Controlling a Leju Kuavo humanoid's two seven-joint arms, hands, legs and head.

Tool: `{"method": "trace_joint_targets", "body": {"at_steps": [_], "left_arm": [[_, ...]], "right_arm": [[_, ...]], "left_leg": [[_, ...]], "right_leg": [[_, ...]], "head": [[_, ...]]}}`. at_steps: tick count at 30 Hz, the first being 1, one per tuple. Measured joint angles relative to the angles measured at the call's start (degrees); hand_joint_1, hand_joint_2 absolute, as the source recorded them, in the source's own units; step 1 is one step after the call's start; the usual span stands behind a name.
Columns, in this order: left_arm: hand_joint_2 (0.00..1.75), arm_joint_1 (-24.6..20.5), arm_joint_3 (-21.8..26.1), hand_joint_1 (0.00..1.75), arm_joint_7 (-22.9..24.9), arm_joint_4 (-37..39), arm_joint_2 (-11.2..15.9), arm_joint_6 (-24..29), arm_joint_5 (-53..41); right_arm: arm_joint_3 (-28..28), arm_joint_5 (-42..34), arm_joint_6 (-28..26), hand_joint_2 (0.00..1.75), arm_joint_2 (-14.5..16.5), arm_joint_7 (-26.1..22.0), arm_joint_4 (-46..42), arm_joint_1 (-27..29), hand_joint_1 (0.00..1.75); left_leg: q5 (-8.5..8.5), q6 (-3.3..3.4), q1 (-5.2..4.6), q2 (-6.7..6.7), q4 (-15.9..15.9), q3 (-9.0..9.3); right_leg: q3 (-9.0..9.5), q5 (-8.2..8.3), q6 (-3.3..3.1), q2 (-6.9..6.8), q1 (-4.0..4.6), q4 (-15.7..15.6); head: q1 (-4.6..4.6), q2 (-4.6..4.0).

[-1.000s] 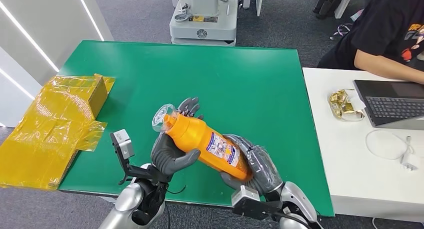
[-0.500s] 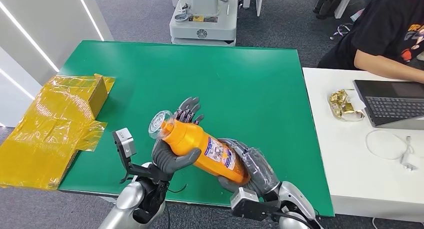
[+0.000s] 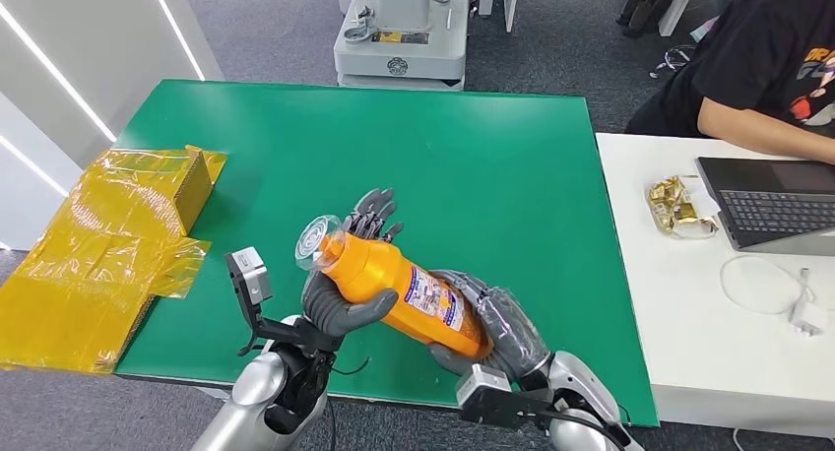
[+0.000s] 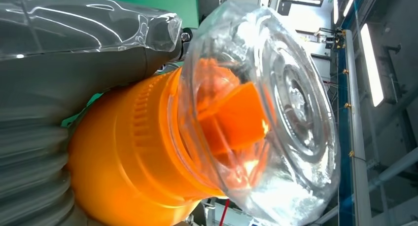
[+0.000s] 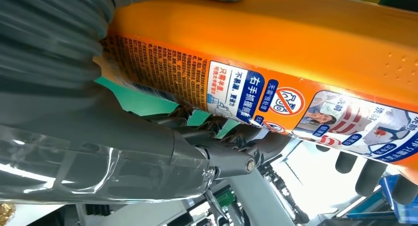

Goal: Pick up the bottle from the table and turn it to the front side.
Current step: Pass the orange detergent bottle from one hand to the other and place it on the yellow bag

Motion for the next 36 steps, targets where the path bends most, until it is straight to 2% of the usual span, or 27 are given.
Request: {"method": "trace_joint_targets", "body": {"at_steps": [1,2,20,21,22,25,26,36], "left_arm": [[1.75,-0.08,-0.01,1.69,-0.09,0.08,0.00,0.09,0.03],[1.75,-0.19,-0.01,1.75,-0.18,0.19,0.01,0.16,0.08],[1.75,-0.83,-0.04,1.75,-1.50,1.69,0.36,-0.25,-1.27],[1.75,-0.88,-0.04,1.75,-1.50,1.75,0.35,-0.27,-1.27],[1.75,-0.92,-0.04,1.75,-1.50,1.84,0.35,-0.28,-1.28],[1.75,-1.00,-0.04,1.75,-1.50,2.01,0.35,-0.35,-1.34],[1.75,-1.04,-0.04,1.75,-1.50,2.01,0.36,-0.39,-1.37],[1.75,-1.08,-0.04,1.75,-1.55,2.18,0.35,-0.75,-1.66]], "right_arm": [[0.03,-0.01,0.01,1.75,0.00,-0.01,0.19,-0.14,1.75],[0.07,-0.04,0.01,1.75,0.00,-0.01,0.39,-0.29,1.75],[0.42,1.70,-0.72,1.75,0.00,0.08,2.83,-1.41,1.75],[0.44,1.94,-0.85,1.75,0.00,0.08,2.89,-1.42,1.70],[0.48,2.22,-1.02,1.75,0.00,0.08,2.97,-1.44,1.43],[0.68,3.04,-1.73,1.75,0.00,0.06,3.21,-1.51,0.16],[0.79,3.21,-2.07,1.75,0.00,0.05,3.26,-1.52,0.00],[1.48,0.06,-8.38,1.75,0.13,-0.25,2.60,-1.30,0.00]], "left_leg": [[0.00,0.00,0.00,0.00,0.00,0.00],[0.00,0.00,0.00,0.00,0.00,0.00],[0.00,0.00,0.00,0.00,0.00,0.00],[0.00,0.00,0.00,0.00,0.00,0.00],[0.00,0.00,0.00,0.00,0.00,0.00],[0.00,0.00,0.00,0.00,0.00,0.00],[0.00,0.00,0.00,0.00,0.00,0.00],[0.00,0.00,0.00,0.00,0.00,-0.01]], "right_leg": [[0.00,0.00,0.00,0.00,0.00,0.00],[0.00,0.00,0.00,0.00,0.00,0.00],[0.00,0.00,0.00,0.00,0.00,0.00],[0.00,0.00,0.00,0.00,0.00,0.00],[0.00,0.00,0.00,0.00,0.00,0.00],[0.00,0.00,0.00,0.00,0.00,0.00],[0.00,0.00,0.00,0.00,0.00,0.00],[0.00,0.00,0.00,0.00,0.00,0.00]], "head": [[0.00,0.00],[0.00,0.00],[0.00,0.00],[0.00,0.00],[0.01,0.00],[0.01,0.00],[0.01,0.00],[0.01,0.00]]}}
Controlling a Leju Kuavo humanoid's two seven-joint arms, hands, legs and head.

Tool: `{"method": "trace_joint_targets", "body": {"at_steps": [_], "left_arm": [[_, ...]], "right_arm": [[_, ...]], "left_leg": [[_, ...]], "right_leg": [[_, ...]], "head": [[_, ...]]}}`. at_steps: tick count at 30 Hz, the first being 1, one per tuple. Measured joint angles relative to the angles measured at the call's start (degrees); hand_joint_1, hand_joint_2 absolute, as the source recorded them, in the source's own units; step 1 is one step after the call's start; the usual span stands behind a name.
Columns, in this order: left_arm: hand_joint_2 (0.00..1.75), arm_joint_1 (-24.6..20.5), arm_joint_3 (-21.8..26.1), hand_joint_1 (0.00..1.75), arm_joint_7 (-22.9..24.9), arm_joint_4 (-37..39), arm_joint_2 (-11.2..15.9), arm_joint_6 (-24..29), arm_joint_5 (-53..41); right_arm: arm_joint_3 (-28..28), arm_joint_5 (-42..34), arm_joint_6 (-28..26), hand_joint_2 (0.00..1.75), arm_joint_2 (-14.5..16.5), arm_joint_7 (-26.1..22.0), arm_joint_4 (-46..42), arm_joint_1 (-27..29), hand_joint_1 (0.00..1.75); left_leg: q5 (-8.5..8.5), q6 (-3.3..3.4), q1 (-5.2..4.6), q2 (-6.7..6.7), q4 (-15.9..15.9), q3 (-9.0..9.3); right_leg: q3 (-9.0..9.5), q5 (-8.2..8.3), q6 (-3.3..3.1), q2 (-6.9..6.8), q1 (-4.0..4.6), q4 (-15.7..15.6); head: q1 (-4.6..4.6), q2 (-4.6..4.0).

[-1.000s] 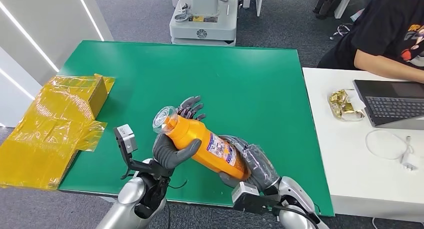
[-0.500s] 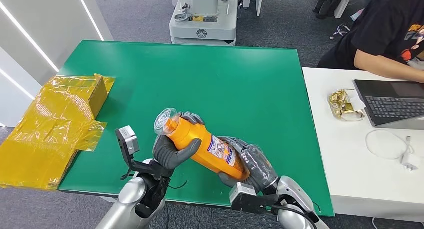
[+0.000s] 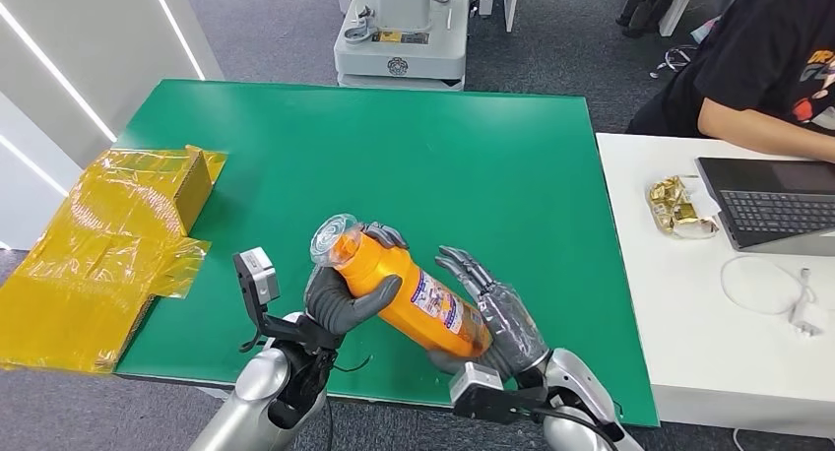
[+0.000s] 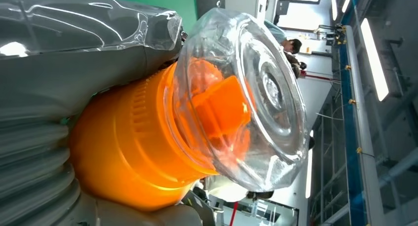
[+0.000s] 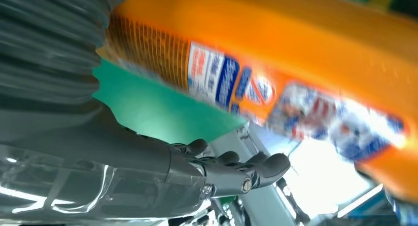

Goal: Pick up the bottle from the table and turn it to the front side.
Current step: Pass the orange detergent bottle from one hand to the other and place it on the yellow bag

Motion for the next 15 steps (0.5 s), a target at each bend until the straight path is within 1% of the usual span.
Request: {"method": "trace_joint_targets", "body": {"at_steps": [6,11,15], "left_arm": [[1.75,0.28,0.02,1.75,-0.96,0.01,0.07,1.09,-1.24],[1.75,0.77,0.42,1.75,-1.60,0.01,0.16,2.42,-2.88],[1.75,0.87,0.76,1.75,-1.72,0.01,0.25,2.90,-3.58]], "right_arm": [[-0.33,-2.51,-4.34,1.75,0.69,0.35,-4.12,1.96,0.00],[-1.47,-6.59,-9.47,1.75,1.16,-2.17,-8.91,4.51,0.00],[-2.03,-8.52,-10.56,1.75,1.26,-3.31,-11.75,5.92,0.00]], "left_leg": [[0.00,0.00,0.00,0.00,0.00,0.00],[0.00,0.00,0.00,-0.01,-0.01,0.00],[0.00,0.00,0.00,-0.01,-0.01,0.00]], "right_leg": [[0.00,0.00,0.00,0.00,0.00,0.00],[0.00,-0.01,0.00,-0.01,0.00,0.00],[0.00,-0.01,0.00,-0.01,0.00,0.00]], "head": [[-0.01,0.00],[-0.01,0.00],[0.00,0.00]]}}
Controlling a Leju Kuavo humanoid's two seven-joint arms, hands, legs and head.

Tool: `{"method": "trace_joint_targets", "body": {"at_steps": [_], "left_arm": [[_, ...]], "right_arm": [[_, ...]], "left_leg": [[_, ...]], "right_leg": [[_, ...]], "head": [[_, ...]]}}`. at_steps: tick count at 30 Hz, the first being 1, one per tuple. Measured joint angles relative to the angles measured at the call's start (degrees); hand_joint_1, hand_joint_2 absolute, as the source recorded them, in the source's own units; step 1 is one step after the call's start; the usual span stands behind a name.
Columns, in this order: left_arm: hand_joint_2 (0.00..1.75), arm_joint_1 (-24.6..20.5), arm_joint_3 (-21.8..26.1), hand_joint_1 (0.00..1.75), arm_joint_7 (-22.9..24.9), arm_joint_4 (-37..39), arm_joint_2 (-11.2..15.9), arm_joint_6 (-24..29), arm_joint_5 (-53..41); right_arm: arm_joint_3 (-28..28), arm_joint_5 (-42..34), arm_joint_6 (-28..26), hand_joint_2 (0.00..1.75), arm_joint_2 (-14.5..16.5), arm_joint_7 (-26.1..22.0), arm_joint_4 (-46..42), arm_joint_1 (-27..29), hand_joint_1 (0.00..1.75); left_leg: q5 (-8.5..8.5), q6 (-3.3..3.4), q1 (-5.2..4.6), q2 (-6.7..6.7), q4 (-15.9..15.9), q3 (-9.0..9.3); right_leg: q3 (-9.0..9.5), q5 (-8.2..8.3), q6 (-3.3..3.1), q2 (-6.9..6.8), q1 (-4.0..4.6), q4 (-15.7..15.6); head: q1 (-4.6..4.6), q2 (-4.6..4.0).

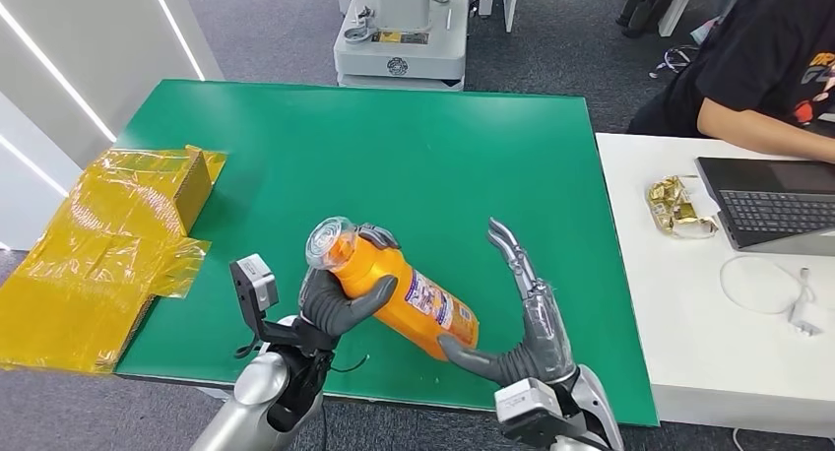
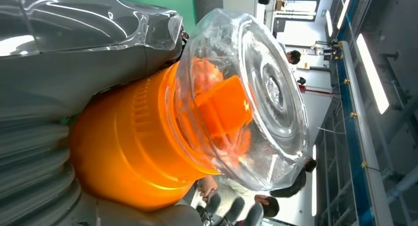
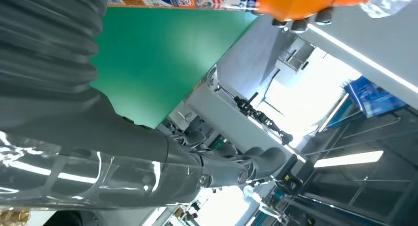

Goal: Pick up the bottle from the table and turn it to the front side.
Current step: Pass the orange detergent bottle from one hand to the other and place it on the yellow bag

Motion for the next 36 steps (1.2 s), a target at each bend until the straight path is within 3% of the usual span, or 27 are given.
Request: {"method": "trace_joint_targets", "body": {"at_steps": [7,11,15,22,28,33,36], "left_arm": [[1.75,-0.22,2.52,1.75,0.15,-0.04,0.48,5.48,-6.59],[1.75,-0.60,5.11,1.75,-2.81,-0.65,1.26,8.50,-12.57],[1.75,-1.75,7.10,1.75,-4.55,-2.64,3.54,12.24,-25.14],[1.75,-3.89,11.07,1.75,0.49,-7.81,9.87,20.09,-47.51],[1.75,-5.56,12.75,1.75,5.13,-10.19,17.55,28.31,-61.43],[1.75,-5.67,12.94,1.75,6.10,-10.42,18.91,29.25,-63.41],[1.75,-5.70,13.28,1.75,10.75,-10.65,26.54,29.52,-74.02]], "right_arm": [[-1.26,-9.24,-8.27,1.75,0.64,-6.75,-8.12,4.23,0.00],[-1.50,-10.32,-11.47,1.75,1.44,-7.27,-12.04,5.82,0.00],[-2.09,-10.12,-11.98,1.75,2.32,-6.62,-14.03,7.02,0.00],[-3.62,-8.91,-10.94,1.75,3.07,-6.52,-17.55,10.91,0.00],[-3.96,-8.21,-10.76,1.75,3.20,-6.52,-20.50,13.89,0.00],[-3.96,-8.01,-10.79,1.75,3.20,-6.46,-21.01,14.31,0.00],[-3.96,-7.73,-11.00,1.75,3.20,-5.98,-23.42,16.10,0.00]], "left_leg": [[0.00,0.00,0.00,0.01,0.00,0.01],[0.00,0.00,0.02,0.02,-0.02,0.02],[0.01,-0.01,0.02,0.02,-0.03,0.02],[0.02,-0.02,0.03,0.02,-0.04,0.02],[0.01,-0.03,0.03,0.04,-0.06,0.03],[0.01,-0.03,0.03,0.04,-0.07,0.04],[0.02,-0.03,0.04,0.05,-0.08,0.06]], "right_leg": [[0.00,0.00,0.00,0.02,0.00,0.01],[-0.01,-0.01,-0.01,0.03,0.01,0.01],[0.00,-0.01,-0.02,0.02,0.02,0.03],[-0.01,-0.02,-0.03,0.02,0.02,0.04],[-0.02,-0.04,-0.06,0.04,0.02,0.04],[-0.02,-0.04,-0.06,0.04,0.02,0.04],[-0.02,-0.06,-0.09,0.07,0.03,0.04]], "head": [[0.00,0.00],[-0.01,0.00],[-0.01,0.00],[0.00,0.00],[-0.01,0.00],[-0.01,0.00],[0.00,0.00]]}}
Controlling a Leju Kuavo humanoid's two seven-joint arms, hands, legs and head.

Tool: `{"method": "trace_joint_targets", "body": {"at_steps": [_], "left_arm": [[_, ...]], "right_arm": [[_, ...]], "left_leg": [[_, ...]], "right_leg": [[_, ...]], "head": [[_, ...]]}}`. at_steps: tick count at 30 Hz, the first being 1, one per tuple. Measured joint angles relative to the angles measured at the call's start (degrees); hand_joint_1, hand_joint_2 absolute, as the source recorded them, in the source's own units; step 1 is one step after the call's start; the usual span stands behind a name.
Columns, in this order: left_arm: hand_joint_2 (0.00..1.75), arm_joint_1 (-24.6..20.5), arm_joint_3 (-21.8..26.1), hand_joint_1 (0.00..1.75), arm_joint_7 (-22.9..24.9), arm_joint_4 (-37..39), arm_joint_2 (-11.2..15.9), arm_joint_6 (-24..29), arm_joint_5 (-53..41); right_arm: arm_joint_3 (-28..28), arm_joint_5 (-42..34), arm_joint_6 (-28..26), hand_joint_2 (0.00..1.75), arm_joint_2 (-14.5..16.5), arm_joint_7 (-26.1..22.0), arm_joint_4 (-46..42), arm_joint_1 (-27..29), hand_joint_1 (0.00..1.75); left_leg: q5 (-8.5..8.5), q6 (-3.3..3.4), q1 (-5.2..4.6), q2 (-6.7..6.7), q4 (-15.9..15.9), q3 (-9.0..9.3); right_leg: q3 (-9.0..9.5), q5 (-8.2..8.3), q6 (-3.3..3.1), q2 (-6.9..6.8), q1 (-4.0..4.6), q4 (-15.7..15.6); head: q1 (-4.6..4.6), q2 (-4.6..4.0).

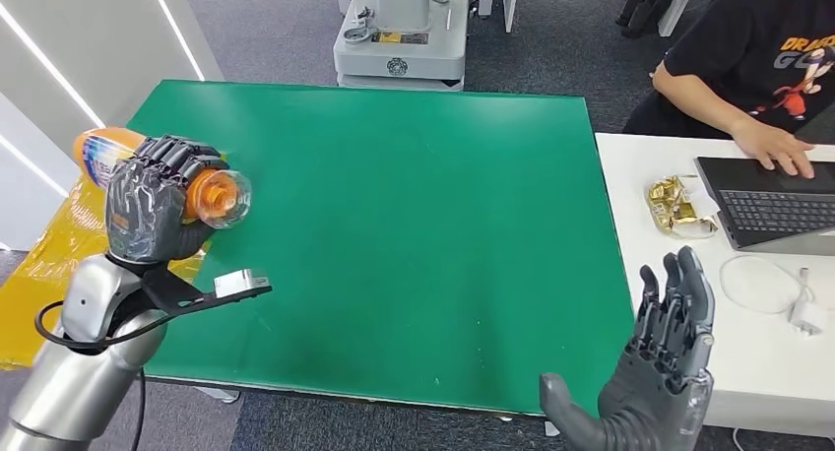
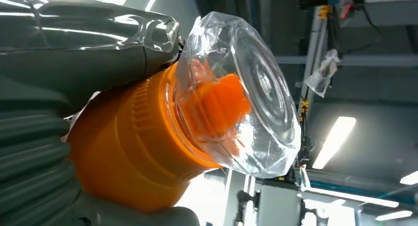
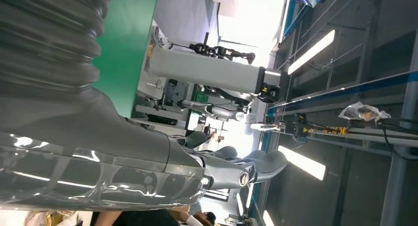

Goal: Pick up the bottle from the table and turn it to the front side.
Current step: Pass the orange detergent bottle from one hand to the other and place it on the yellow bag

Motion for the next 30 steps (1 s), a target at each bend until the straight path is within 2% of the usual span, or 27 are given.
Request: {"method": "trace_joint_targets", "body": {"at_steps": [1,2,7,11,19,24,30], "left_arm": [[1.75,-0.01,0.10,1.75,1.93,-0.07,3.23,-0.36,-4.17],[1.75,-0.01,0.09,1.75,2.84,-0.04,4.95,-1.19,-5.65],[1.75,0.22,-0.07,1.75,3.94,0.44,10.37,-8.49,-2.84],[1.75,0.68,-0.71,1.75,3.53,1.99,13.70,-12.95,-0.77],[1.75,0.32,-3.40,1.75,1.23,7.53,16.46,-19.38,-2.51],[1.75,-1.32,-5.78,1.75,-2.85,11.89,17.60,-25.18,-3.94],[1.75,-5.41,-10.16,1.75,-8.07,17.91,19.02,-31.88,-3.21]], "right_arm": [[0.00,-0.06,-0.10,1.75,0.00,0.11,-0.99,0.70,0.00],[0.00,-0.29,-0.17,1.75,0.00,0.03,-1.44,0.98,0.00],[0.00,-1.30,0.15,1.75,-0.01,-0.45,-2.82,1.44,0.00],[0.00,-1.40,1.08,1.75,-0.02,-0.38,-3.56,1.75,0.00],[0.00,-1.15,2.60,1.75,0.00,-0.45,-4.11,2.25,0.00],[-0.01,-1.13,4.95,1.75,0.03,-0.18,-4.20,2.30,0.00],[-0.27,-1.18,6.50,1.75,0.34,0.03,-4.18,1.67,0.00]], "left_leg": [[0.00,0.00,0.00,0.01,0.00,0.01],[0.00,0.00,0.00,0.01,0.00,0.01],[-0.01,-0.02,0.00,0.06,0.00,0.01],[-0.01,-0.02,0.00,0.09,-0.01,0.01],[-0.02,-0.03,0.00,0.10,0.00,0.01],[-0.01,-0.03,0.00,0.11,0.00,0.02],[-0.01,-0.03,0.01,0.10,0.00,0.02]], "right_leg": [[0.00,-0.01,-0.01,0.01,0.00,0.00],[0.00,-0.01,-0.01,0.02,0.00,0.00],[-0.01,-0.01,-0.02,0.07,0.00,0.00],[-0.02,-0.01,-0.02,0.10,0.00,0.00],[-0.03,-0.02,-0.03,0.11,0.00,-0.01],[-0.03,-0.02,-0.03,0.12,0.00,0.00],[-0.03,-0.01,-0.04,0.11,0.00,0.01]], "head": [[-0.01,0.00],[0.00,0.00],[0.01,0.00],[0.01,0.00],[0.01,0.00],[0.02,0.00],[0.01,0.00]]}}
